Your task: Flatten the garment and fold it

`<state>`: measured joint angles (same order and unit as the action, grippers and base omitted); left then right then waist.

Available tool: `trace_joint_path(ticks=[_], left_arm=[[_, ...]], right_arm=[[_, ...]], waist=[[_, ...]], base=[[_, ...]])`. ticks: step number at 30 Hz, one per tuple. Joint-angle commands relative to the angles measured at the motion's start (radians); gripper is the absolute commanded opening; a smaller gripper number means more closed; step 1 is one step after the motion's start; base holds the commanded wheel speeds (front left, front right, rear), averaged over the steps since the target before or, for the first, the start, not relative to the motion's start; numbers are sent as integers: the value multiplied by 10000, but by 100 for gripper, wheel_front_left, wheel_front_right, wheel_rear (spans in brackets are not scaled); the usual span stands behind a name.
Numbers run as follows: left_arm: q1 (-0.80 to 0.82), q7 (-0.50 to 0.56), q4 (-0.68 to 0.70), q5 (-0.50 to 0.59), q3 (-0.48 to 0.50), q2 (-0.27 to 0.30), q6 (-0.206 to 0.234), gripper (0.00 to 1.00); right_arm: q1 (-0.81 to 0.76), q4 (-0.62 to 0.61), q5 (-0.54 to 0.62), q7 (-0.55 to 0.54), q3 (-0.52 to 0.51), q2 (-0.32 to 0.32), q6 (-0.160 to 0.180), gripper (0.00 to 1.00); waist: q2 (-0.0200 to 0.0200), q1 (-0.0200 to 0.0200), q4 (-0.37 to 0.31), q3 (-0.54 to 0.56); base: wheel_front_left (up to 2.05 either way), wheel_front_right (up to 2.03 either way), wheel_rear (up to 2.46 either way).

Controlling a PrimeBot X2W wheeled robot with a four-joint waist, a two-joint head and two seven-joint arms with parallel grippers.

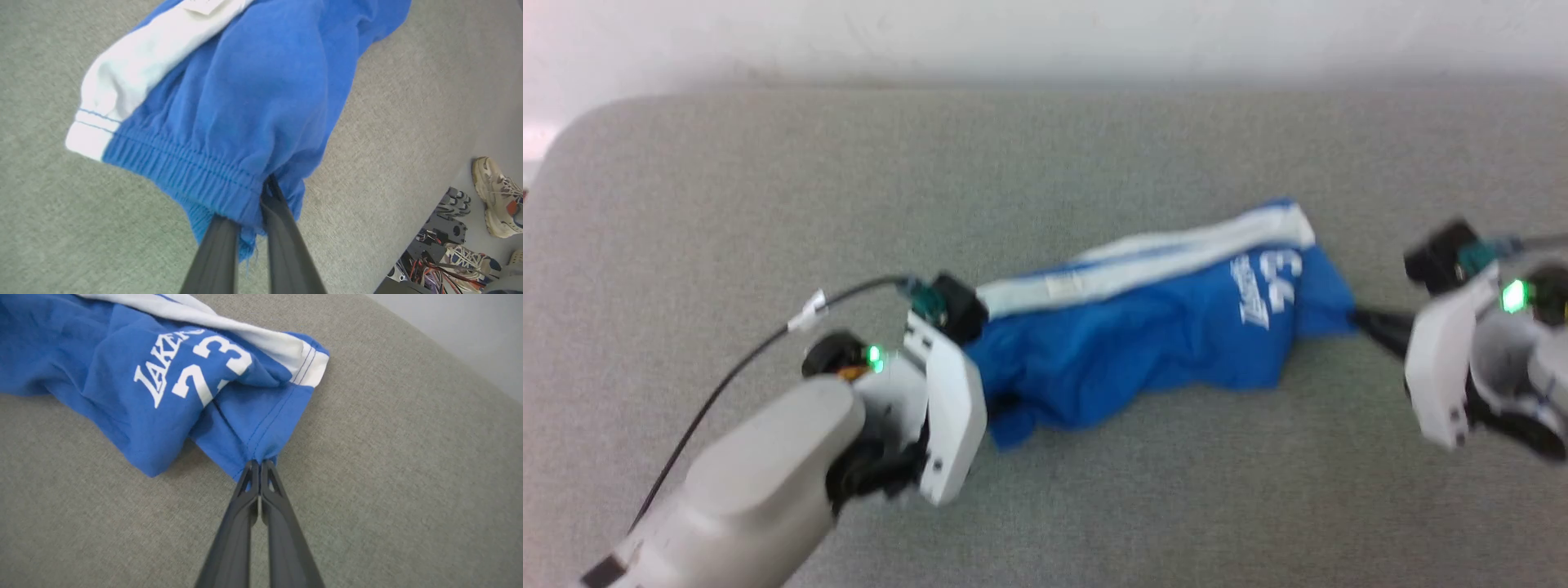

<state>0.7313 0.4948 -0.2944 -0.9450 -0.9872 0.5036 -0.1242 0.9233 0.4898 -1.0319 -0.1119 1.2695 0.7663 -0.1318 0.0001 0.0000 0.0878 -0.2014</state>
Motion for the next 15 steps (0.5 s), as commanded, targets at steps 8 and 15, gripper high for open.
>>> trace_joint_path(ticks=[8, 15], left_arm=[[-1617, 109, 1749, -561, -269, 1037, 147, 0], [-2473, -332, 2262, -301, -466, 1362, 615, 0]], right_arm=[[-2621, -1901, -340, 924, -639, 1465, 11, 0], [-4912, -2576, -390, 1057, -1715, 1763, 11, 0]], waist=[[-1, 0, -411, 1183], [-1, 0, -569, 1140]], base=[[0, 0, 0], [0, 0, 0]])
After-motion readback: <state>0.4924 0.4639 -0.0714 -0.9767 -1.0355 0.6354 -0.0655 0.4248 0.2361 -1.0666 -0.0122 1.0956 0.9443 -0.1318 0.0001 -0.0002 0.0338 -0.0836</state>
